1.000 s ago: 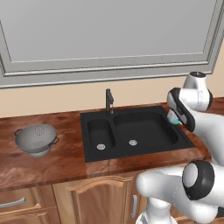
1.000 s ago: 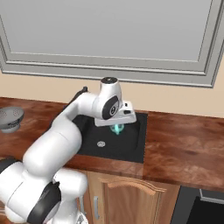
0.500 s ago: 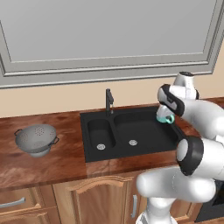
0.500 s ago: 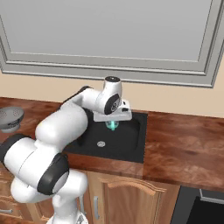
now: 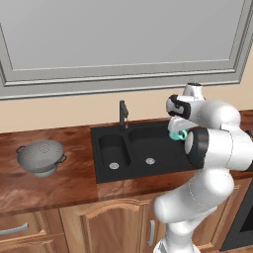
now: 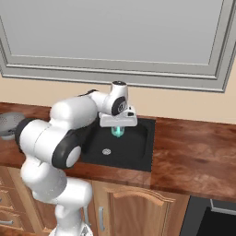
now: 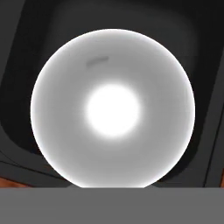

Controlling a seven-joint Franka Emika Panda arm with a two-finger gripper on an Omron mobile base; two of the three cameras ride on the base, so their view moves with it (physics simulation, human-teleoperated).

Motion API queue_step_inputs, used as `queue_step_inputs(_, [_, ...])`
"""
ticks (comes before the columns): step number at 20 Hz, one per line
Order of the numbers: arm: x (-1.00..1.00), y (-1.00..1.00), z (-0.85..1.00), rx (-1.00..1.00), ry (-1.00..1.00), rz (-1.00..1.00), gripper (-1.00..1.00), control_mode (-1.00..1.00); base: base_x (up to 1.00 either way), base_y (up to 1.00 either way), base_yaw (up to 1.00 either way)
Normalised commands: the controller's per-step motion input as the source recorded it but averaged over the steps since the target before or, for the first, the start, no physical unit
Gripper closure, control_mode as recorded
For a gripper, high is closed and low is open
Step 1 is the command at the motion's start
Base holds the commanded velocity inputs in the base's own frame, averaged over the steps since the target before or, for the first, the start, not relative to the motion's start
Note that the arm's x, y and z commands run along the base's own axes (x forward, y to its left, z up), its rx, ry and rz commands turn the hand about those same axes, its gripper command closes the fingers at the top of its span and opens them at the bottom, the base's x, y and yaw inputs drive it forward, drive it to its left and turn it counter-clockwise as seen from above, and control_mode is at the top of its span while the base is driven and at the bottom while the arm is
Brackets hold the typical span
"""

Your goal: Place the colander in the left basin and the mug in the right basin of the sink.

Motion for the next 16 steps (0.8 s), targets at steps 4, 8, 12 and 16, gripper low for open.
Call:
queue_step_inputs(4, [0.38,0.03,-0.33,0.00,0.21,0.01,1.00,-1.00,0.00,0.00,0.00])
queue_step_inputs(8, [0.39,0.00,-0.27,0.00,0.25,0.01,1.00,-1.00,0.00,0.00,0.00])
queue_step_inputs(12, [0.34,0.00,-0.28,0.00,0.18,0.03,1.00,-1.00,0.00,0.00,0.00])
queue_step_inputs(16, [0.22,0.00,-0.31,0.00,0.02,0.03,1.00,-1.00,0.00,0.00,0.00])
